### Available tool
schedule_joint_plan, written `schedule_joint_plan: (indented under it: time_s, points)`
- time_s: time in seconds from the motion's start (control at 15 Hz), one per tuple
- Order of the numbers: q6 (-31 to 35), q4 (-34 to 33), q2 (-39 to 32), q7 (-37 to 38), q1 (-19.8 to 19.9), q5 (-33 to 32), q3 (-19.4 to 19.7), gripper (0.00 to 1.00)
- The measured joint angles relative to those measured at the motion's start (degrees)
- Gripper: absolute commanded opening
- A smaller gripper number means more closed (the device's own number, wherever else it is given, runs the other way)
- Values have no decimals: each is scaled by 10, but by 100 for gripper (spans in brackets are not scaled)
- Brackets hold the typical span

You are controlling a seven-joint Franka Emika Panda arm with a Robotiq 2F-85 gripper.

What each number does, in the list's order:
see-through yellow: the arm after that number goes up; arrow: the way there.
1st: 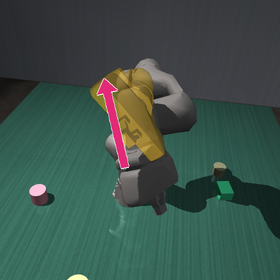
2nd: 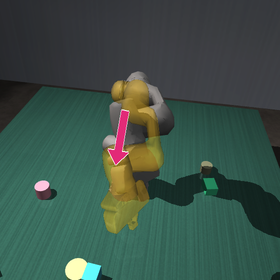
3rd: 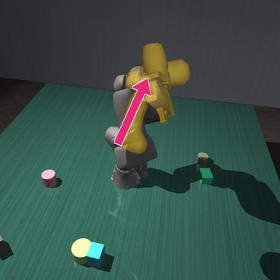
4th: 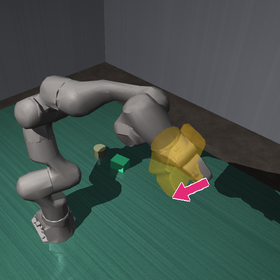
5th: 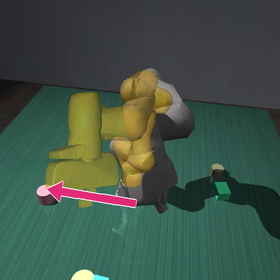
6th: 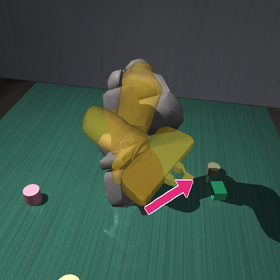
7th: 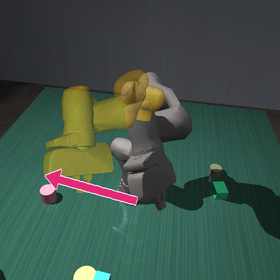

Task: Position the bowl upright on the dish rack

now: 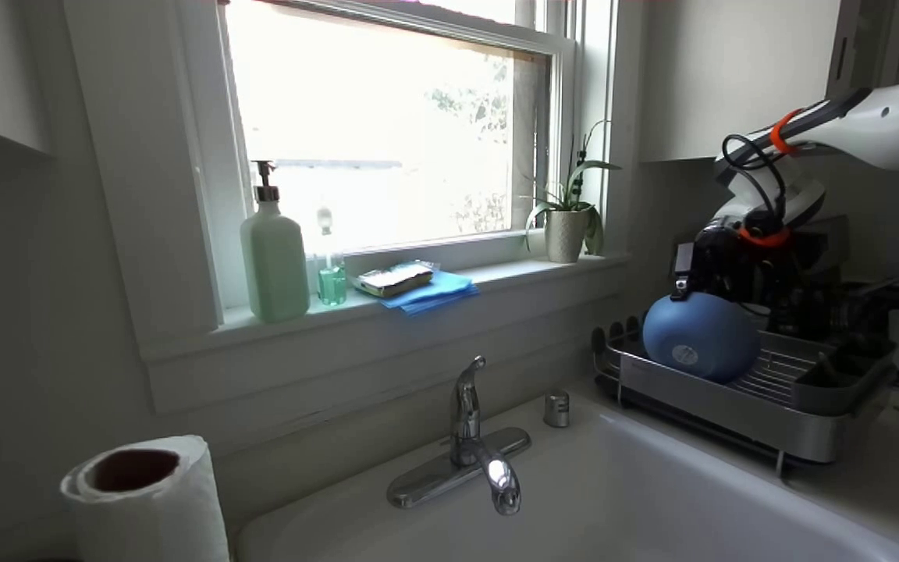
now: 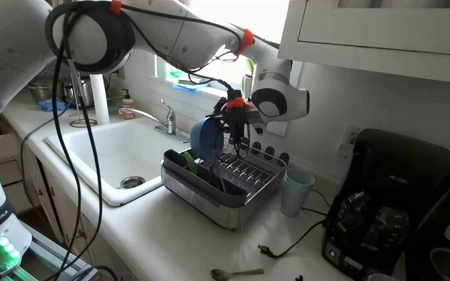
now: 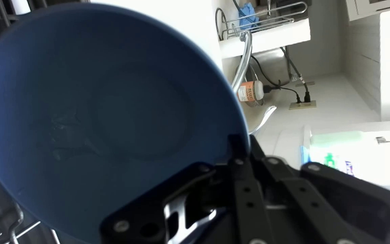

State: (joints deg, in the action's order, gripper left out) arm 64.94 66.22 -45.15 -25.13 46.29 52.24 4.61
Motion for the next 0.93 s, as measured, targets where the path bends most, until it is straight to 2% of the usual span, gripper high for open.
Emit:
schedule_joint_plan:
  time_s: [0.93]
  points:
    - [14,-5,-19,-25,6,52,-20,1]
